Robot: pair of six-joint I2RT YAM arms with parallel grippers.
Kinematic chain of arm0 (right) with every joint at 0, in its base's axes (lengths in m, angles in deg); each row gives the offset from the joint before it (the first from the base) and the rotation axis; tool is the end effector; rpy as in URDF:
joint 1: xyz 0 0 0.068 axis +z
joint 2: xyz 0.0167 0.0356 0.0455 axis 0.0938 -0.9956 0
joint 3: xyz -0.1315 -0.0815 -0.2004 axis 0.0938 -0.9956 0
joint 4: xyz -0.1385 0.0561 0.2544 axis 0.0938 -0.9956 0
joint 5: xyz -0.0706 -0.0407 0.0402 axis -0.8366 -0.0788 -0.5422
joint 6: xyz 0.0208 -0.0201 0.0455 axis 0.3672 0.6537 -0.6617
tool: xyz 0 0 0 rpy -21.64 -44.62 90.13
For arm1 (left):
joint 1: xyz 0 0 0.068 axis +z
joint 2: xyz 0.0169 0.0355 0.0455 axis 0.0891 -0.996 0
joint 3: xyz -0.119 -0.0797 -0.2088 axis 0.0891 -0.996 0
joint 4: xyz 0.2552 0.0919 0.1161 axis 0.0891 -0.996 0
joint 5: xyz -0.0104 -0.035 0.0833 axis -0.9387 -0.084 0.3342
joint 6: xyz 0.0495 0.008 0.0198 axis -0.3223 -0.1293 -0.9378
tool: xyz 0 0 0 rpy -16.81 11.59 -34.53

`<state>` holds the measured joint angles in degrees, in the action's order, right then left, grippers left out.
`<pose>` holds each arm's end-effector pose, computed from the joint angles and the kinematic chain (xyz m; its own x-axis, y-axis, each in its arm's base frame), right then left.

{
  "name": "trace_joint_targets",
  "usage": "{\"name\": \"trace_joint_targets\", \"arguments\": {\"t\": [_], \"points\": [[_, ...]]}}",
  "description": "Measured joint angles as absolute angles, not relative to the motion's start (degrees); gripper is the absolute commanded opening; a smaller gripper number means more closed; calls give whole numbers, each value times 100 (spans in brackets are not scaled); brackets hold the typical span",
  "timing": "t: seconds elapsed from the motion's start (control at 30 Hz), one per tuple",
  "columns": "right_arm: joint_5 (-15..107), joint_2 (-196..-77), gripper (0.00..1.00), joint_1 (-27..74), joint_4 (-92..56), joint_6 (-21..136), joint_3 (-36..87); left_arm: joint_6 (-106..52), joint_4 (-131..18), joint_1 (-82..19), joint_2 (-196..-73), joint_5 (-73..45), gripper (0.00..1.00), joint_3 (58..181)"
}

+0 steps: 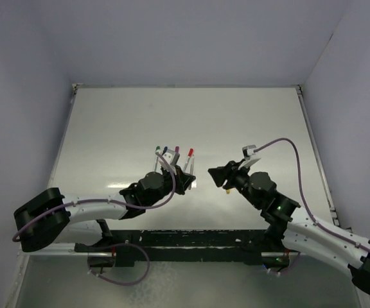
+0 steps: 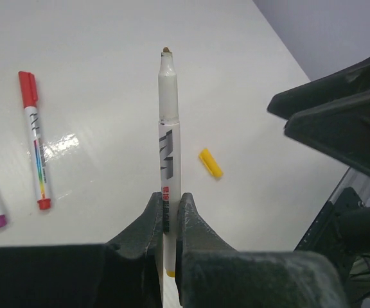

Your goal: Insert the pens into the pen caps

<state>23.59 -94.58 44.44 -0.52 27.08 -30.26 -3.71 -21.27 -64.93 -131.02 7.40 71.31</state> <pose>0.1514 0.1655 0.2263 -0.3718 0.4649 -0.8035 -0.4446 0.6706 0.5938 0.1499 -0.2417 0.1575 -0.4954 -0.2648 -0.8273 0.5432 0.6488 -0.5329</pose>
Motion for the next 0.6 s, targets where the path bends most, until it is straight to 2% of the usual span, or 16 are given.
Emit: {"name": "trace_joint_targets", "arguments": {"t": [0.13, 0.3, 0.47, 0.6], "points": [[1667, -9294, 43, 4444, -1366, 2504, -2597, -402, -2861, -6490, -12960, 861, 0, 7236], [991, -9751, 42, 4442, -3053, 2157, -2084, -435, -3535, -6493, -12975, 819, 0, 7463], [928, -10293, 43, 4440, -3825, 2032, -2064, -465, -3827, -6493, -13213, 633, 0, 7656], [1072, -10697, 44, 4320, -3908, 2063, -2064, -467, -4026, -6493, -13447, 410, 0, 7767]]}}
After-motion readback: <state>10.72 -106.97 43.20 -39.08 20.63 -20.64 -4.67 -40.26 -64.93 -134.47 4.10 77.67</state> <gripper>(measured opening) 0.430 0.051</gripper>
